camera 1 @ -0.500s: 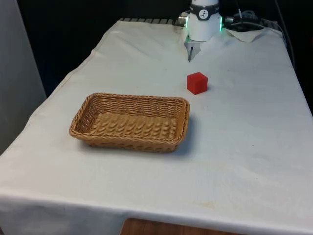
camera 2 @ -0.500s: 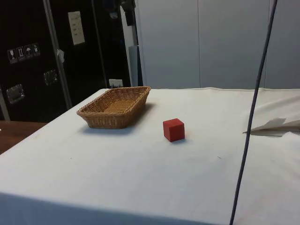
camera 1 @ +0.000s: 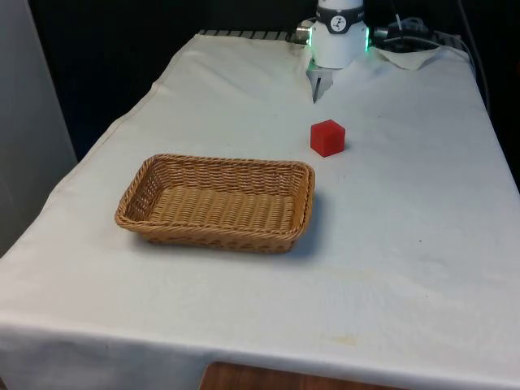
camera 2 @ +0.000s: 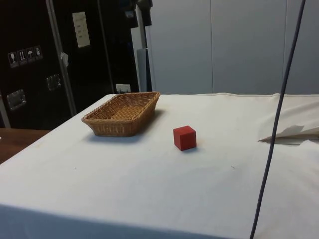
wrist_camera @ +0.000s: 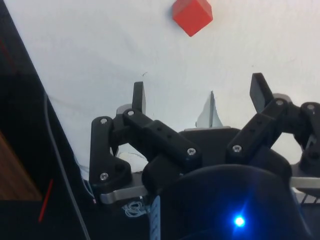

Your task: Pick up the cube and place it into the basket.

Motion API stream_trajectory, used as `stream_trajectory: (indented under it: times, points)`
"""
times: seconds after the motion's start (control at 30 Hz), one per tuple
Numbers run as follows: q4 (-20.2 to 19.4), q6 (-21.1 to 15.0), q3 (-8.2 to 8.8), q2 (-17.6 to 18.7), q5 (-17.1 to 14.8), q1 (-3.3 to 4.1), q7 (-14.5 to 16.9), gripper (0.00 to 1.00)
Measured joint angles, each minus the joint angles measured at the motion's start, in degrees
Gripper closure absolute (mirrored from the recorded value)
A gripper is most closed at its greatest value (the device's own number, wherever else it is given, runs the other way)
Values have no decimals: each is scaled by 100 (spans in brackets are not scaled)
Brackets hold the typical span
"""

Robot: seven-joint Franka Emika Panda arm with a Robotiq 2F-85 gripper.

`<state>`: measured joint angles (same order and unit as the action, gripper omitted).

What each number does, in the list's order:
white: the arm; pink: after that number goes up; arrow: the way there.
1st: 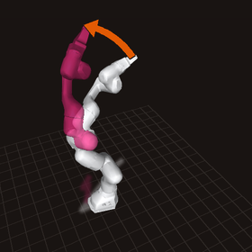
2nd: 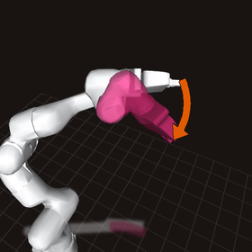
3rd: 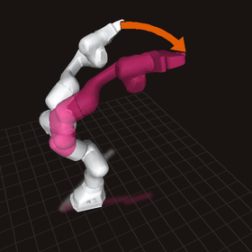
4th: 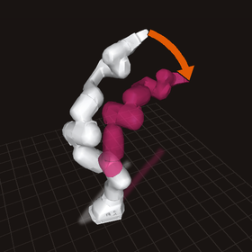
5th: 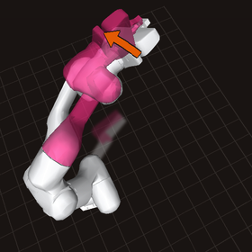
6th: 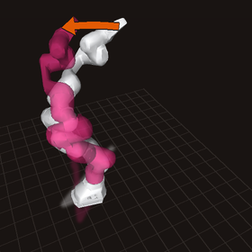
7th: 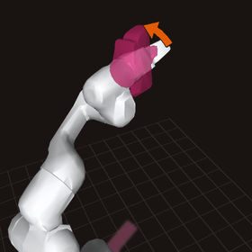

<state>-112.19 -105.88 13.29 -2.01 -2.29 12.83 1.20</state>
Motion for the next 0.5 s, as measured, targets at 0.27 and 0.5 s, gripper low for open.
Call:
stream_trajectory:
  times: [0.27,0.5]
  points:
    - [-298,-69,-11,-269,6,0,-57,0]
    - [-458,-103,-17,-413,6,0,-92,0]
